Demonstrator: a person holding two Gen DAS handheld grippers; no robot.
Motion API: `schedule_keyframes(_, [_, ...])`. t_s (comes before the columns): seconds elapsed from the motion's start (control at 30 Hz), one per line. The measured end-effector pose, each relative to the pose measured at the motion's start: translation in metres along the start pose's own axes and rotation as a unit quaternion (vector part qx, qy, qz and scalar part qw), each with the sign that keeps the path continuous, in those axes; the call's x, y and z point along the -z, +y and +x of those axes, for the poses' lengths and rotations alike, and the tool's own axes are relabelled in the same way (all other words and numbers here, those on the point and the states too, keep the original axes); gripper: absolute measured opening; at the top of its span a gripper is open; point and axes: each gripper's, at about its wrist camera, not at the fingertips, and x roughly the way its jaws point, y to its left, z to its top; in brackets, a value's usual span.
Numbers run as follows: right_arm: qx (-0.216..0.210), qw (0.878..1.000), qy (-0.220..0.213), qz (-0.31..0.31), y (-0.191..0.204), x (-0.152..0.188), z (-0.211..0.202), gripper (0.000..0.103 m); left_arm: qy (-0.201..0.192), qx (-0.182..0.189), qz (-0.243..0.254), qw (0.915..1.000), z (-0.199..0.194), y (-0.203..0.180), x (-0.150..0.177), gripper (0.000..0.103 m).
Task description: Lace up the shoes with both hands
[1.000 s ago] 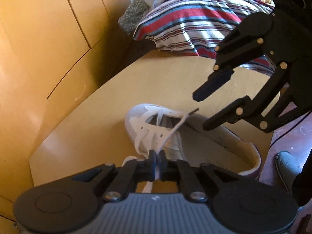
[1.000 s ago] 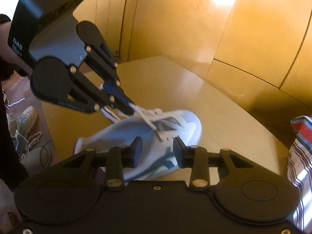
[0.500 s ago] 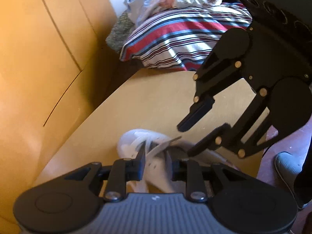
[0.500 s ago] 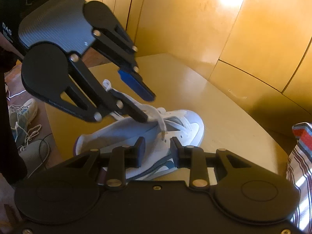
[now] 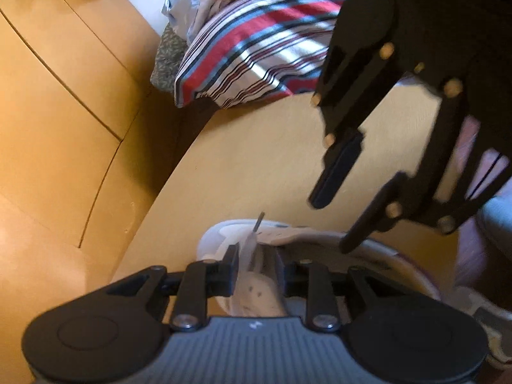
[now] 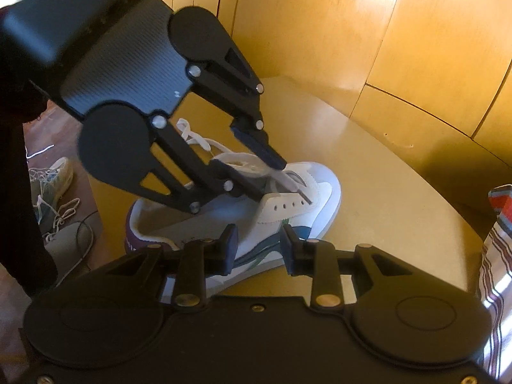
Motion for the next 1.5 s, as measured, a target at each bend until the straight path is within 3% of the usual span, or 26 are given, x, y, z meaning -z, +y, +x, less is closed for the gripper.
schedule_keyframes(0.37, [-0.003,1.000,0.006,-0.002,0.001,-0.001,0.002,0.034,0.045,0.000,-0.037,0.9983,0.019,0.009,-0.010,0.037])
schedule_keyframes(0.6, [-0.007,1.000,0.004,0.006,-0.004,0.001,0.000,0.034,0.045,-0.002,-0.064,0.9969,0.026,0.014,-0.014,0.004])
schedule_keyframes(0.77, [-0.005,1.000,0.005,0.011,-0.008,0.002,0.000,0.035,0.033,-0.011,-0.085,0.9958,0.021,0.019,-0.016,0.003])
schedule_keyframes(0.97, [-0.014,0.999,0.002,0.039,-0.015,0.005,0.001,0.036,0.003,0.007,-0.116,0.9933,-0.001,0.027,-0.015,0.003])
schedule_keyframes(1.17, [-0.023,0.997,-0.009,0.072,-0.024,0.006,0.001,0.038,-0.025,0.064,-0.209,0.9756,-0.011,0.038,0.005,0.003])
schedule_keyframes(1.3, [-0.013,0.998,-0.016,0.060,-0.015,0.000,0.010,0.040,-0.060,0.102,-0.301,0.9464,-0.016,0.048,0.015,0.003])
schedule_keyframes(1.4, [0.017,0.999,-0.011,0.044,-0.011,-0.005,0.022,0.039,-0.055,0.100,-0.308,0.9446,-0.013,0.046,0.015,0.003])
schedule_keyframes(1.5, [0.016,0.998,-0.008,0.061,-0.015,-0.009,0.027,0.038,-0.024,0.092,-0.304,0.9478,-0.002,0.039,0.019,0.003])
